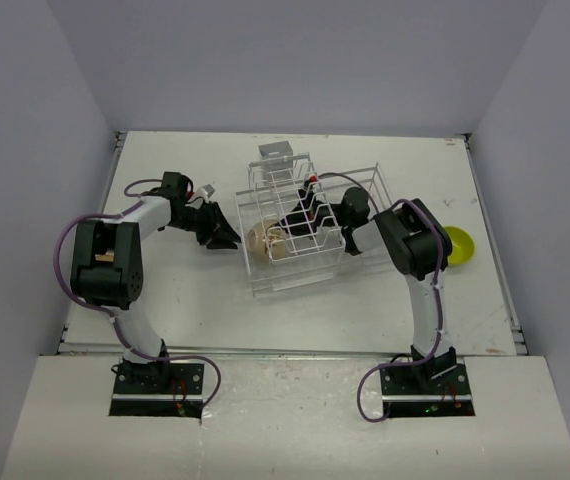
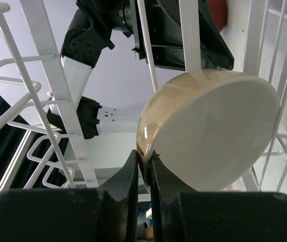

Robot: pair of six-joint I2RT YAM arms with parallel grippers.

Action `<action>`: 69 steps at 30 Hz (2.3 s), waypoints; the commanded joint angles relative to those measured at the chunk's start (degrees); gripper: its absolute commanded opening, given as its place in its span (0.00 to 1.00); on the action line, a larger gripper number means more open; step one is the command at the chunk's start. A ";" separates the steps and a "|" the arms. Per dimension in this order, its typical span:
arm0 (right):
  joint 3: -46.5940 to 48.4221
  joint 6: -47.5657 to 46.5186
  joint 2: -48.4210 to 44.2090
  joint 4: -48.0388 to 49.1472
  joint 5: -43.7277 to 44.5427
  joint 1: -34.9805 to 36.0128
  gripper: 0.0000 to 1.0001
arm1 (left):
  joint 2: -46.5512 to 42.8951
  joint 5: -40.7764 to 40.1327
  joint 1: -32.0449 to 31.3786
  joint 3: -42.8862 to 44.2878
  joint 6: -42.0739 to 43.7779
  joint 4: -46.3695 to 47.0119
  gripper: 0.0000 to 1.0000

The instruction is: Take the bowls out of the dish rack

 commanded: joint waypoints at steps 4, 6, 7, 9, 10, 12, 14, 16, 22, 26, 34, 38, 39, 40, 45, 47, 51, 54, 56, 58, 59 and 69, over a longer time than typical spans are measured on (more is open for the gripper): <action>-0.10 -0.94 -4.25 17.45 -2.04 -1.42 0.00 | -0.14 1.93 0.08 1.34 0.62 0.81 0.30; 0.16 -0.85 -4.43 17.36 -2.48 -1.60 0.00 | -0.14 1.93 0.17 1.34 0.62 0.72 0.30; 0.42 -0.77 -4.52 17.36 -2.83 -1.86 0.00 | -0.05 1.93 0.17 1.43 0.71 0.72 0.30; 0.43 -0.77 -5.04 17.36 -3.10 -2.12 0.00 | -0.05 1.84 0.16 1.52 0.71 0.72 0.30; 0.51 -0.68 -5.22 17.36 -3.36 -2.39 0.00 | 0.03 1.93 0.17 1.52 0.71 0.63 0.30; 0.43 -0.59 -5.66 17.36 -3.62 -2.74 0.00 | 0.03 2.02 0.17 1.61 0.62 0.54 0.30; 0.34 -0.59 -5.93 17.27 -4.24 -3.18 0.00 | 0.03 1.93 0.17 1.69 0.80 0.63 0.30; 0.69 -0.42 -6.36 17.19 -4.85 -3.62 0.00 | 0.03 1.93 0.17 1.78 0.80 0.54 0.30; 1.21 -0.06 -6.45 16.92 -5.56 -4.32 0.00 | 0.12 2.11 0.17 1.78 1.15 0.28 0.30; 1.13 -0.06 -6.28 17.01 -5.56 -4.32 0.00 | 0.12 2.11 0.17 1.87 1.15 0.28 0.30; 2.53 0.46 -6.98 17.18 -5.91 -4.32 0.00 | 0.12 2.11 0.17 1.61 1.33 0.28 0.30; 3.76 0.90 -7.33 16.92 -6.61 -4.32 0.00 | 0.12 2.11 0.17 1.52 1.24 0.54 0.31; 4.03 0.99 -7.42 16.83 -6.70 -4.24 0.00 | 0.12 2.11 0.08 1.52 1.24 0.54 0.31; 4.20 1.08 -7.68 16.83 -6.79 -4.32 0.00 | 0.12 2.11 0.16 1.52 1.15 0.54 0.31; 4.21 0.90 -8.21 16.66 -7.49 -4.32 0.00 | 0.03 2.19 0.17 1.43 1.15 0.54 0.31; 3.86 0.82 -8.56 16.57 -7.58 -4.50 0.00 | 0.03 2.11 0.17 1.43 1.15 0.72 0.31; 3.42 0.47 -8.83 16.22 -7.84 -4.94 0.00 | -0.05 2.20 0.16 1.43 1.15 0.72 0.31; 3.50 0.38 -8.91 16.13 -8.28 -5.29 0.00 | -0.14 2.20 0.17 1.34 1.06 0.72 0.31; 3.41 0.11 -9.00 15.69 -8.55 -5.64 0.00 | -0.14 2.20 0.17 1.34 1.15 0.72 0.31; 3.07 -0.59 -9.26 15.08 -8.72 -5.99 0.00 | -0.23 2.28 0.17 1.34 1.06 0.54 0.31; 2.98 -0.85 -9.35 15.08 -8.90 -6.43 0.00 | -0.23 2.28 0.17 1.34 1.06 0.63 0.31; 3.41 -0.94 -9.62 14.29 -10.66 -9.33 0.00 | -0.67 2.20 0.17 0.90 1.24 0.54 0.31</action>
